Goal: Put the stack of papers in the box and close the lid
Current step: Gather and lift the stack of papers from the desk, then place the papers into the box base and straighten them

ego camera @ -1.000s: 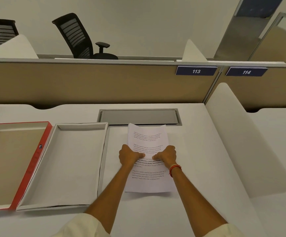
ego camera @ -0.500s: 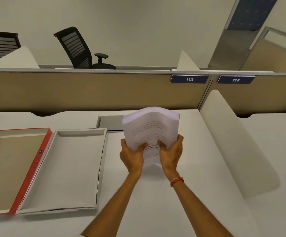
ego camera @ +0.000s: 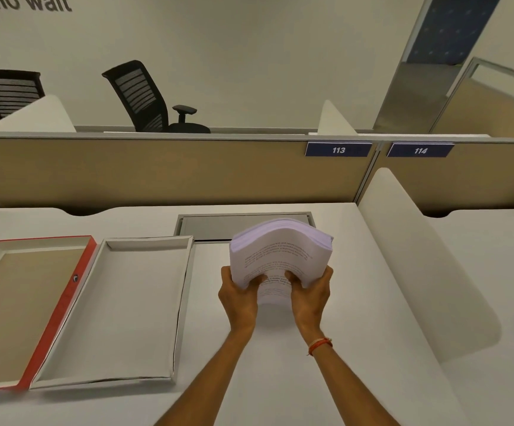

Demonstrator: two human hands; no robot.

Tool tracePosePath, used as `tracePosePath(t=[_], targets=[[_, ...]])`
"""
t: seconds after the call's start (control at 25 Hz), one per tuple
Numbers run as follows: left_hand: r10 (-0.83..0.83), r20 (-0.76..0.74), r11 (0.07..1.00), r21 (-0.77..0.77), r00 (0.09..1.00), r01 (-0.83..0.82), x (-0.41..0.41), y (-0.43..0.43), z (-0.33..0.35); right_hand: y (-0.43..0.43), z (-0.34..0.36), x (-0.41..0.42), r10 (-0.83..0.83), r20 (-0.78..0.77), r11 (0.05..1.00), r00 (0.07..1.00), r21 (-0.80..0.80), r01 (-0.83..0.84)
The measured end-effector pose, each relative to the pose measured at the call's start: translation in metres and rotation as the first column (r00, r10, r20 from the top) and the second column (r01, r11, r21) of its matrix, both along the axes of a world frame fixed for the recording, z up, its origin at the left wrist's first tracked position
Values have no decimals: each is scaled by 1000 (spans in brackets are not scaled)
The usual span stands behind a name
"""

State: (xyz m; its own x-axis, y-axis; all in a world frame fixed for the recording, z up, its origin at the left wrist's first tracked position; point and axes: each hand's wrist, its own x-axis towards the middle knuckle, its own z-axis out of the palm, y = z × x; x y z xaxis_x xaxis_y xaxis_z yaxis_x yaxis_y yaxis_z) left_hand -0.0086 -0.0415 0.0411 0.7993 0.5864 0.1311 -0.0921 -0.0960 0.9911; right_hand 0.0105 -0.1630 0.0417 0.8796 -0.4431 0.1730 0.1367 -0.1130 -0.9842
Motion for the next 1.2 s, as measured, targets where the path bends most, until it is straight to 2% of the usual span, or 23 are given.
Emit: tracePosePath(t=[0.52, 0.92, 1.04, 1.2], targets=[[-111, -31, 994, -14, 993, 110, 0, 17, -10, -9, -7, -1, 106, -63, 994, 992, -19, -108], [-85, -133, 996, -22, 987, 83, 18, 19, 0, 3, 2, 13, 4, -134, 1000, 991, -6, -5], [-53, -228, 998, 17, 972, 59, 27, 21, 11, 12, 18, 24, -23, -222, 991, 975, -131, -7], [10, -417, 984, 167, 909, 66, 36, 35, 24, 15, 35, 38, -28, -414, 916, 910, -376, -143]])
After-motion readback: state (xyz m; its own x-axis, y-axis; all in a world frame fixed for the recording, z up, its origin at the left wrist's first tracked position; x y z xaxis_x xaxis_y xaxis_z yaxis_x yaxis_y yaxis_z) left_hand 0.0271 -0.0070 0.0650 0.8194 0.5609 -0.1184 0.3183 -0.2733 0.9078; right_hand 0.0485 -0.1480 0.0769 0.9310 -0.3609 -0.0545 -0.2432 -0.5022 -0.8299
